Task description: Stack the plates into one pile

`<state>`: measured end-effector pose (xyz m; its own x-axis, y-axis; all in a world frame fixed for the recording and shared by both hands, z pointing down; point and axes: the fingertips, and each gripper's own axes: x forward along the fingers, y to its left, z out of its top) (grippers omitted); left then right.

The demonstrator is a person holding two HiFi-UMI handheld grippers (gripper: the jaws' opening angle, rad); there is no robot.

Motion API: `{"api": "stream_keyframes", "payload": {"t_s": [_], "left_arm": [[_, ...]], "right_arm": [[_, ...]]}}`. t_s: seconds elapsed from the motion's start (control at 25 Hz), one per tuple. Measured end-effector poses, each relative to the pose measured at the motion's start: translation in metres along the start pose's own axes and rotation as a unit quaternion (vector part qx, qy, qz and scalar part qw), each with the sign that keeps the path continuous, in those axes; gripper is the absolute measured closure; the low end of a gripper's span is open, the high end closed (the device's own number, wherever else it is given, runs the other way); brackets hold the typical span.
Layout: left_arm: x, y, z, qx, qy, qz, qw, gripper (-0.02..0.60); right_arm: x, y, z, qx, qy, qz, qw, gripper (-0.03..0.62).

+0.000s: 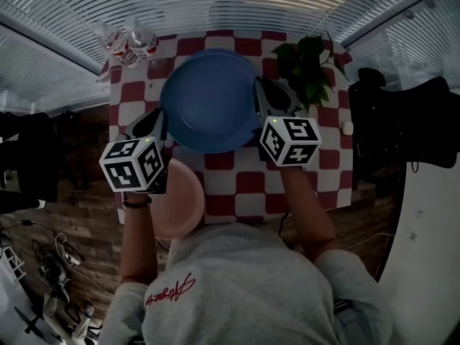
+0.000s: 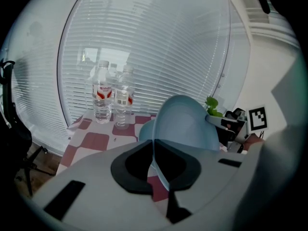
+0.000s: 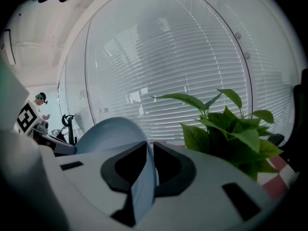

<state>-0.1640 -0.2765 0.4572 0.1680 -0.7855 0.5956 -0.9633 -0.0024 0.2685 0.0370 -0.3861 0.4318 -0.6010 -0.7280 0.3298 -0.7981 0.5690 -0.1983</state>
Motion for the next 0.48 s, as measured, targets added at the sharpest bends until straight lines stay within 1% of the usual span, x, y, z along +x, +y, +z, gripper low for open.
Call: {"api": "stream_keyframes", "payload": {"t_s": [0.2, 0.48], "left_arm": [[0.015, 0.009, 0.011, -0.004, -0.003, -0.004, 1.0000, 0.552], [0.034, 0.015, 0.021, -0.005, -0.008, -0.010, 0.9999, 0.551]], "right_arm": [[0.019, -0.008, -0.005, 0.038, -0.001, -0.003, 0.999, 0.551], [0.037, -0.020, -0.009, 0.034, 0.003, -0.023, 0.999, 0.551]]}}
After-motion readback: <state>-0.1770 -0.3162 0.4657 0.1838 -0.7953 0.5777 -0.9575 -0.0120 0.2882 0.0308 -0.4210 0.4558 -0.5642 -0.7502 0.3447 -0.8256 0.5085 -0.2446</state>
